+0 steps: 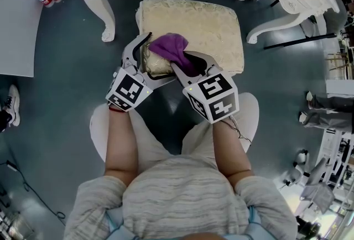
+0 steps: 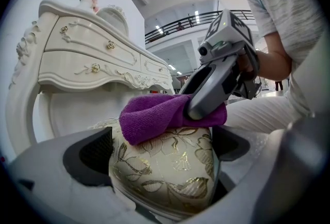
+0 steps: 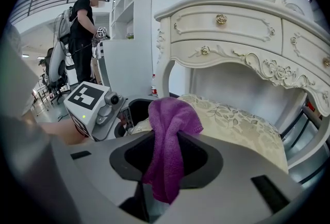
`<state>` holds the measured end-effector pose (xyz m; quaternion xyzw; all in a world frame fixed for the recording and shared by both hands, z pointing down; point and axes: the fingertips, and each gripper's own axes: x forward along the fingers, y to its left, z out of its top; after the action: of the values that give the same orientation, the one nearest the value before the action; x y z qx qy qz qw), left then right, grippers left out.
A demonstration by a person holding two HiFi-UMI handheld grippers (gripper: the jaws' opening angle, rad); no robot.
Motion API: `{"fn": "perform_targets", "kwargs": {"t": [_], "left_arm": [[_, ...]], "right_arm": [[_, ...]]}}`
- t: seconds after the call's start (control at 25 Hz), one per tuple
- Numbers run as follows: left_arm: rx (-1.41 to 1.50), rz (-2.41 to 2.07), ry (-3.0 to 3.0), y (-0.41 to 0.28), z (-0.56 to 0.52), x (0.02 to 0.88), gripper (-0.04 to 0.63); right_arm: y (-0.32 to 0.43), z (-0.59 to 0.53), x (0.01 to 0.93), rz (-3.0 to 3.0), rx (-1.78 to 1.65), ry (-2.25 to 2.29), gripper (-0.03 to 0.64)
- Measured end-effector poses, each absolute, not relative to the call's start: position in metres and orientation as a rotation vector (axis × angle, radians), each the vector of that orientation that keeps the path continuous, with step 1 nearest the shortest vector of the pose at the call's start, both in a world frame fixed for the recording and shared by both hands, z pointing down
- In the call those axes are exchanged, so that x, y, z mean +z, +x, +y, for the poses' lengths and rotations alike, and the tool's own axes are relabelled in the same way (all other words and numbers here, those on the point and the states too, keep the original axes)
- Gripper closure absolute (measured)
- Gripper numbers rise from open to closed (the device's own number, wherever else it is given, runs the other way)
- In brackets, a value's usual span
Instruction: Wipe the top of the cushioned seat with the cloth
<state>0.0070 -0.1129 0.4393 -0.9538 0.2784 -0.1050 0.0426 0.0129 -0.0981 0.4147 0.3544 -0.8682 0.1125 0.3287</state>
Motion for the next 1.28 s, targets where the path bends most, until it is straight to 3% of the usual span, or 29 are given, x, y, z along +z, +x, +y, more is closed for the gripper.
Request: {"fn": "perform_targets", "kwargs": {"t": [1.28], "left_arm": [[-0.453,0.784,-2.921,0.006,-0.091,0.448,0.003]], "right_arm": [[-0.025,-0.063,0.419,-2.384,0.250,0.557,0.503]]}}
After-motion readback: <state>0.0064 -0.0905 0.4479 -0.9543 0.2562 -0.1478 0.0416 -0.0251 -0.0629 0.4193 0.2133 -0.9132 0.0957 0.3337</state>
